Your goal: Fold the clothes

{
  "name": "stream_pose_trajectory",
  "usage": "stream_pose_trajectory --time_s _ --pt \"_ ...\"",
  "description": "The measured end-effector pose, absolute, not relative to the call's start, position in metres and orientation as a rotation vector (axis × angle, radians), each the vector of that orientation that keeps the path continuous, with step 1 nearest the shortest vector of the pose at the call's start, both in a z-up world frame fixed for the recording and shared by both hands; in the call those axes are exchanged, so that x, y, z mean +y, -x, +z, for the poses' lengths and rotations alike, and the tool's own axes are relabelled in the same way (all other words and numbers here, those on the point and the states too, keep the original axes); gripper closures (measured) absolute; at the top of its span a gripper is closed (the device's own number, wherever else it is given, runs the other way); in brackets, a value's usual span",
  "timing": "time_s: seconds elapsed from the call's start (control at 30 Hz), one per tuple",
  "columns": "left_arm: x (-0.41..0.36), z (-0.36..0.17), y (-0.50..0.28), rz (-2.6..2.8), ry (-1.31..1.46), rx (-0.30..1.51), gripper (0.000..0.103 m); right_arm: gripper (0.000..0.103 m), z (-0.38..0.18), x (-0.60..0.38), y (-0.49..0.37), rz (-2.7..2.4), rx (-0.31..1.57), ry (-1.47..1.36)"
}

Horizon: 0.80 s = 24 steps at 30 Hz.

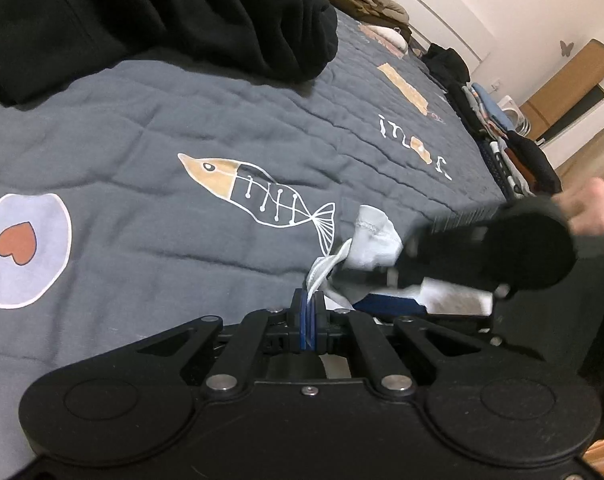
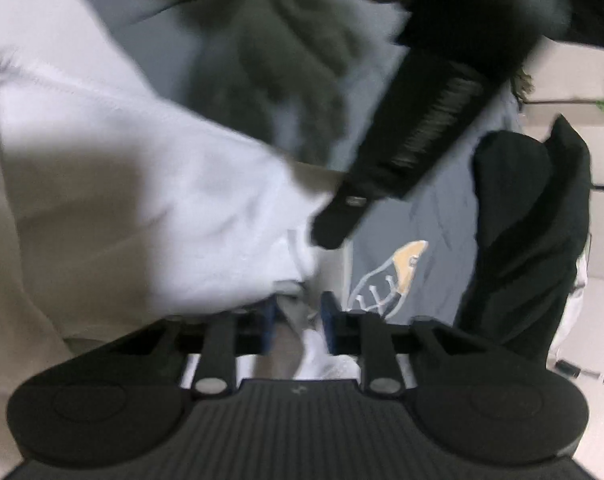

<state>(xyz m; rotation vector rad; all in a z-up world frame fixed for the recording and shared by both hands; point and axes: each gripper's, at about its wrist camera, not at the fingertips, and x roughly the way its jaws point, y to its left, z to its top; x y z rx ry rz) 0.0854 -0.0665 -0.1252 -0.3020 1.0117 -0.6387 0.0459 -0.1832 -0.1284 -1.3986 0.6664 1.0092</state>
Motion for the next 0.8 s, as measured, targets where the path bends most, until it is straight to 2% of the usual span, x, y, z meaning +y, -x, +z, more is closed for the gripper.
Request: stream_pose_trajectory --time_s 0.13,0.33,0.47,0.67,0.8 --pt "-0.067 -0.126 -0.085 -0.642 0.299 1.013 0.101 0.097 -0.130 -0.182 -0.049 0.973 0.679 1.347" --pt "-0.067 -0.125 -0.085 -0.653 0.293 1.009 0.101 0.098 -0.109 -0.240 -0.115 0.830 0.983 0.524" --pt "-0.068 -0.125 -0.083 -0.659 0.288 1.007 0.101 0.099 -0.102 -0.280 -0.145 0.710 1.081 0.029" --pt "-0.069 -0.120 -0.081 -0.669 0.274 0.983 0.101 0.099 -0.106 -0.321 -0.143 0.619 1.076 -0.341" --pt "-0.079 -0.098 -0.070 -0.689 0.132 0.823 0.101 0.099 -0.105 -0.328 -0.136 0.616 1.045 -0.395"
